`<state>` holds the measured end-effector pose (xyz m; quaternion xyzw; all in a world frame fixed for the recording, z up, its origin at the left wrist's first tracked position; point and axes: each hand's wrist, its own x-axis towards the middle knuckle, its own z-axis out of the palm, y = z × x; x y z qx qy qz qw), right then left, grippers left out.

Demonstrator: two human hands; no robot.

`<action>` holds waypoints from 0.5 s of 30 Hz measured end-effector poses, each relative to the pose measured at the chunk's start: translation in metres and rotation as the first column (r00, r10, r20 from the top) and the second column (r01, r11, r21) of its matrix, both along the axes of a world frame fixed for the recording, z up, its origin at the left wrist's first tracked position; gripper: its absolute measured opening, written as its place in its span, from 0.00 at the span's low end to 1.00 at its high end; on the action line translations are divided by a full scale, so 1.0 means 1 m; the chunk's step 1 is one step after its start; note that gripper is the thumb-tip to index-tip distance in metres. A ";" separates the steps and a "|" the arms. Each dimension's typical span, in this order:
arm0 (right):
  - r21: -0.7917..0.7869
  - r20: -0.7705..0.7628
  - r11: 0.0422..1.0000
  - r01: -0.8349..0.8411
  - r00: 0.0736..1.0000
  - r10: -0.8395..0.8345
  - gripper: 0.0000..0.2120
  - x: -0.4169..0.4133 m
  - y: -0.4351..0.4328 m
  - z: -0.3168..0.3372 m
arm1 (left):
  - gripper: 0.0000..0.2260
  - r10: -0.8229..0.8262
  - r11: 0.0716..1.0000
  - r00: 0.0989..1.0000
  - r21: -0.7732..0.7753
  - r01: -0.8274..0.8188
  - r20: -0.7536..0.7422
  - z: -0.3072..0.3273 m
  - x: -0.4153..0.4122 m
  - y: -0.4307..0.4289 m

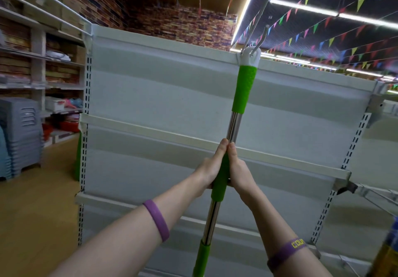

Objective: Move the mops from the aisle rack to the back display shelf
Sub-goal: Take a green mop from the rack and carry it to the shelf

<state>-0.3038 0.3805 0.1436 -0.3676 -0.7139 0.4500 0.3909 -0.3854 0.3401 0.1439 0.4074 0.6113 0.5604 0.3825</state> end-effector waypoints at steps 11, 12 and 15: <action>-0.027 0.018 0.999 -0.036 0.999 0.037 0.26 0.014 0.001 -0.010 | 0.28 0.027 0.941 0.999 0.339 -0.013 -0.034 -0.011 0.007 -0.009; -0.025 0.008 0.999 -0.031 0.999 0.031 0.25 0.017 0.000 -0.013 | 0.29 0.127 0.907 0.992 0.408 -0.106 -0.024 -0.017 0.010 -0.009; -0.016 -0.016 1.000 0.000 1.000 0.000 0.32 0.031 -0.010 -0.020 | 0.19 0.428 0.708 0.894 0.663 -0.242 -0.130 -0.031 0.025 -0.020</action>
